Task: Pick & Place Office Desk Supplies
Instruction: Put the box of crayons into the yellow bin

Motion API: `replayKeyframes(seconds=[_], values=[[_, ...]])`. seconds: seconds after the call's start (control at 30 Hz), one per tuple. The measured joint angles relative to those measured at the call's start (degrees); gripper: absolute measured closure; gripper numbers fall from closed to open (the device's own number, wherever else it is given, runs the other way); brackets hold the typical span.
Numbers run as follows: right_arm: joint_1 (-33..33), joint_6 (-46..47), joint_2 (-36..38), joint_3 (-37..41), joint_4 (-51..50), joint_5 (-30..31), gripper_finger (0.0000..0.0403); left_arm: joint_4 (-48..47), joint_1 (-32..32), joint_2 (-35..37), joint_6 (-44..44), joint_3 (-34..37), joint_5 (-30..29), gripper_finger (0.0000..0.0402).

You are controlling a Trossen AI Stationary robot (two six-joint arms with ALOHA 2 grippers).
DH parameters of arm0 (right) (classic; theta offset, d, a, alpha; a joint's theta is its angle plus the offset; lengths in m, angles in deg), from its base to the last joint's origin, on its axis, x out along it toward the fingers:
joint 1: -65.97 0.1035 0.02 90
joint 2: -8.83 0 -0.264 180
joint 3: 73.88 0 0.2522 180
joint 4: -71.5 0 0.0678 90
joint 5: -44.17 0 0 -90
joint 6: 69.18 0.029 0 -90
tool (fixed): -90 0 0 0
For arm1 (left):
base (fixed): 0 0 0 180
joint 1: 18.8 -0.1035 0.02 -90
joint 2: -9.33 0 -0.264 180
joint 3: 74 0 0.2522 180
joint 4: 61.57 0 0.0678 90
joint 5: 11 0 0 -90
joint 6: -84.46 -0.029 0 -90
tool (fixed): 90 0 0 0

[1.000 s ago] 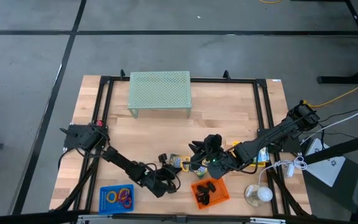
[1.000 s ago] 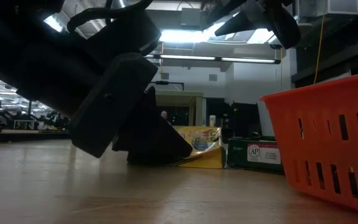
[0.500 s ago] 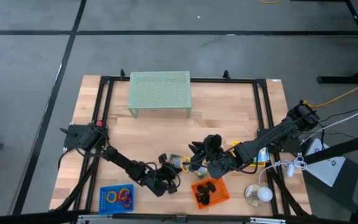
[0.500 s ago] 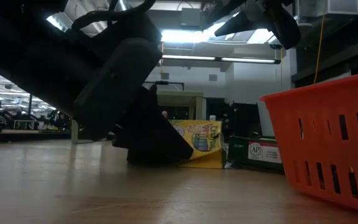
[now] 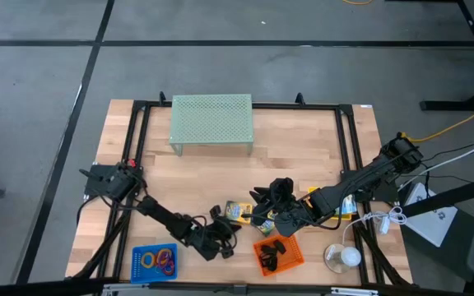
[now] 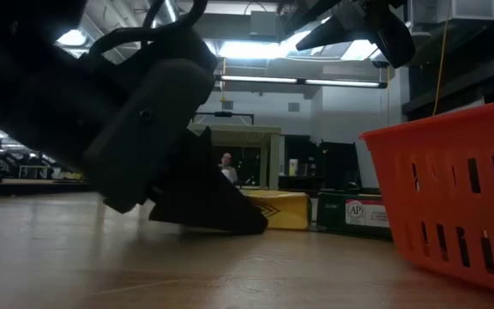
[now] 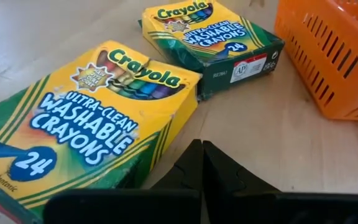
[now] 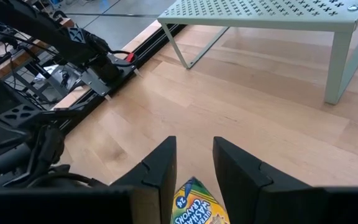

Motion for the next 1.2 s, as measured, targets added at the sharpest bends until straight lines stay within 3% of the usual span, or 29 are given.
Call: replayKeyframes(seconds=[0.1,0.2,0.3,0.63,0.9,1.2], values=[[0.0,-0.2,0.0,0.0,0.0,-0.1,0.0295,4.2,2.2,0.8,-4.3,-0.3,-2.3,0.04],[0.0,-0.2,0.0,0.0,0.0,-0.1,0.0295,4.6,4.5,2.3,-11.0,-1.3,-9.4,0.0399],[0.0,-0.2,0.0,0.0,0.0,-0.1,0.0295,3.6,5.1,3.7,-16.0,-1.6,-12.9,0.04],[0.0,0.0,0.0,0.0,0.0,-1.1,0.0295,4.7,3.9,4.2,-17.7,-1.7,-15.2,0.04],[0.0,-0.6,0.0,0.0,0.0,-1.6,0.0295,10.0,2.8,4.3,-20.2,-1.8,-11.7,0.0399],[0.0,-0.7,0.0,0.0,0.0,-1.6,0.0295,10.9,3.1,4.3,-20.9,-1.8,-14.4,0.0399]])
